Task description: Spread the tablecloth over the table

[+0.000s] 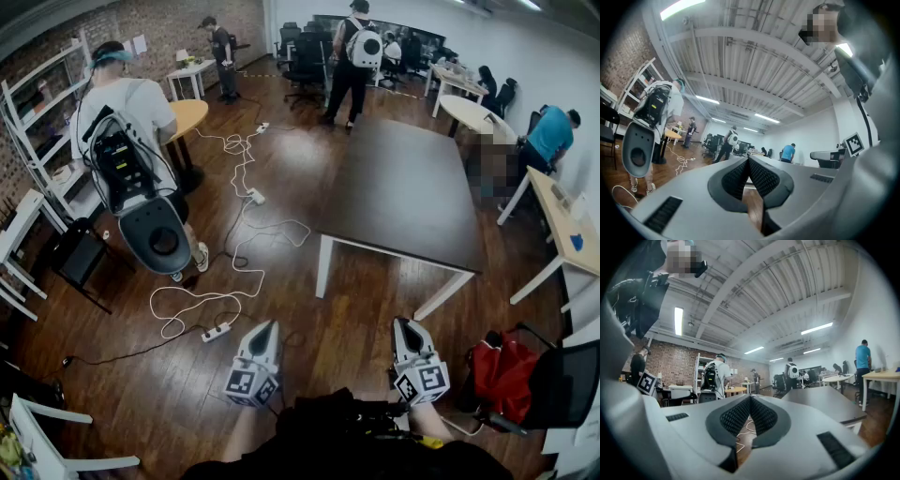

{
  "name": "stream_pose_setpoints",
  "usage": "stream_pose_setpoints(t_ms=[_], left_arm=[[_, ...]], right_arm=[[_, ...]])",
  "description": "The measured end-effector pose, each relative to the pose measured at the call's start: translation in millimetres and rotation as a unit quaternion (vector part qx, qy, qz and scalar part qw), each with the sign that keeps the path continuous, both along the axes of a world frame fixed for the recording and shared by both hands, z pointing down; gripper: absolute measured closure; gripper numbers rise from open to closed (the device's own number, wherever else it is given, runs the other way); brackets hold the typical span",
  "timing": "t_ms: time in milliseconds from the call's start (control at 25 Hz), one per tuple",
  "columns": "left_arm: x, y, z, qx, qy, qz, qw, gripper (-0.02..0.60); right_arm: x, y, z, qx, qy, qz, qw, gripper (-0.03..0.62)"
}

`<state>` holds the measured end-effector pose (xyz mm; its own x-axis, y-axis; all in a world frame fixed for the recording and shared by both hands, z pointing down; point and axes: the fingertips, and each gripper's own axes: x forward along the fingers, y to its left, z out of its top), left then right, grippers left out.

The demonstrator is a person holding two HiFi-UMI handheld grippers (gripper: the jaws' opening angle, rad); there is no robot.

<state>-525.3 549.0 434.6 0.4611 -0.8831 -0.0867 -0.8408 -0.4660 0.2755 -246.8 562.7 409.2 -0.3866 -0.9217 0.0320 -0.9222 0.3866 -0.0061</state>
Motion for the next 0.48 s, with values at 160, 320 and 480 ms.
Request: stream_pose_setpoints(t_ms=[160,320,480], left_arm=[[12.7,-8.3,7.0,0.007,-0.02,0.048,0.9986,0.591],[51.6,-25.3,0.4,0.015,-0.019,0.099,0.9948,0.591],[111.2,-42.8,-8.5,0.022,-0.035,0.141,0.9891,0.591]], right_arm=[[3.4,17.8,10.2,-0.012,0.012,0.033,0.999,0.589],[32.3,21.2,9.3,-0.013,0.029,0.081,0.996,0.589],[76.5,12.6,-2.6,0.005,-0.001,0.12,0.993,0.589]])
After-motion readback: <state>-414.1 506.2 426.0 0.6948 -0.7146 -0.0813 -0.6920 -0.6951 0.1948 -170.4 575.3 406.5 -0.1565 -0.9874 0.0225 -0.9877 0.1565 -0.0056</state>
